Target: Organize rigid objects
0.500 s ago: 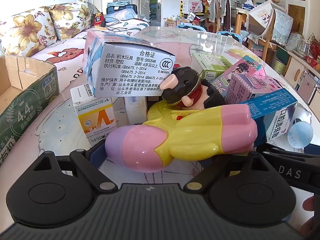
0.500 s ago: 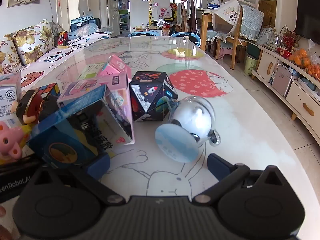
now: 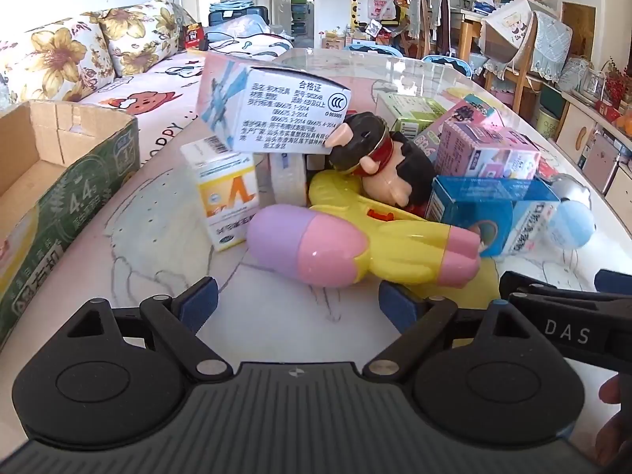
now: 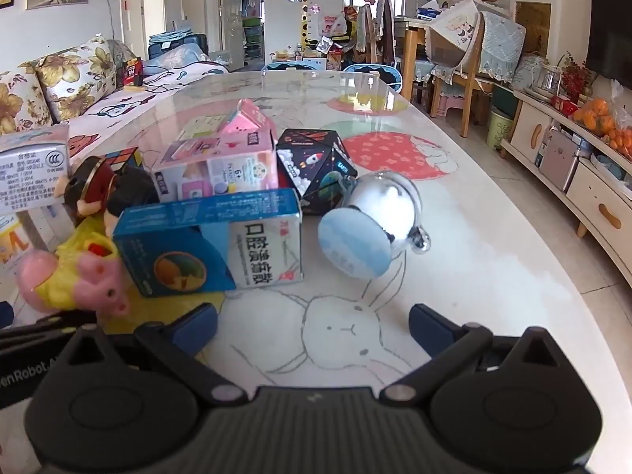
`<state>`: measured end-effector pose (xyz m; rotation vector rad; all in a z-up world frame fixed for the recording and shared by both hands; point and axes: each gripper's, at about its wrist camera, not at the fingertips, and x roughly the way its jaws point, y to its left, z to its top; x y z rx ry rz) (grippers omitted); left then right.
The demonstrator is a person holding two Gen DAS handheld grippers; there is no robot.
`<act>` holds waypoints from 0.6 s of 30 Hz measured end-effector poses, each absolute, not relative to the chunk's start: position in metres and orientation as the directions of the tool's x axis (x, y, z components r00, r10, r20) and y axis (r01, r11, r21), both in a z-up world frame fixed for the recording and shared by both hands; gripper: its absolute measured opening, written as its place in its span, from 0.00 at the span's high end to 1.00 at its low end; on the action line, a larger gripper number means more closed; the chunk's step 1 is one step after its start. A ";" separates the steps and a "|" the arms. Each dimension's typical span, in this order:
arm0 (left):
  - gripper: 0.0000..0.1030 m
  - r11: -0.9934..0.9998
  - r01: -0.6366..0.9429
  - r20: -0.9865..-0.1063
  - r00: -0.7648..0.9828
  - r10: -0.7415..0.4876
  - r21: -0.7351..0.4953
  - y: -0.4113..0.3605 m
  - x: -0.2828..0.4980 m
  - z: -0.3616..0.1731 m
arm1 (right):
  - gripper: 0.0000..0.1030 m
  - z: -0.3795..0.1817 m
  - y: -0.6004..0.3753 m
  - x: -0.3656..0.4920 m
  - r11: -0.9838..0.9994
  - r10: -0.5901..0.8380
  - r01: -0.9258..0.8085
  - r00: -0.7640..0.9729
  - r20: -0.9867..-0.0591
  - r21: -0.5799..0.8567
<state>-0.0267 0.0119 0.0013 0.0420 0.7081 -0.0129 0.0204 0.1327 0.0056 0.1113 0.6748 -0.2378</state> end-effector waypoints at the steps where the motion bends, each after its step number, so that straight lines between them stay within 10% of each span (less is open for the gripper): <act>1: 0.00 0.999 0.028 -0.648 0.762 0.004 0.039 0.013 -0.030 0.003 | 0.01 0.007 0.136 0.015 0.969 -0.185 0.245 0.766 -0.616 0.015; 18: 0.00 0.996 -0.037 -0.526 0.847 0.077 0.087 0.053 -0.067 0.048 | 0.01 0.050 0.192 -0.041 0.984 -0.162 0.175 0.863 -0.479 -0.018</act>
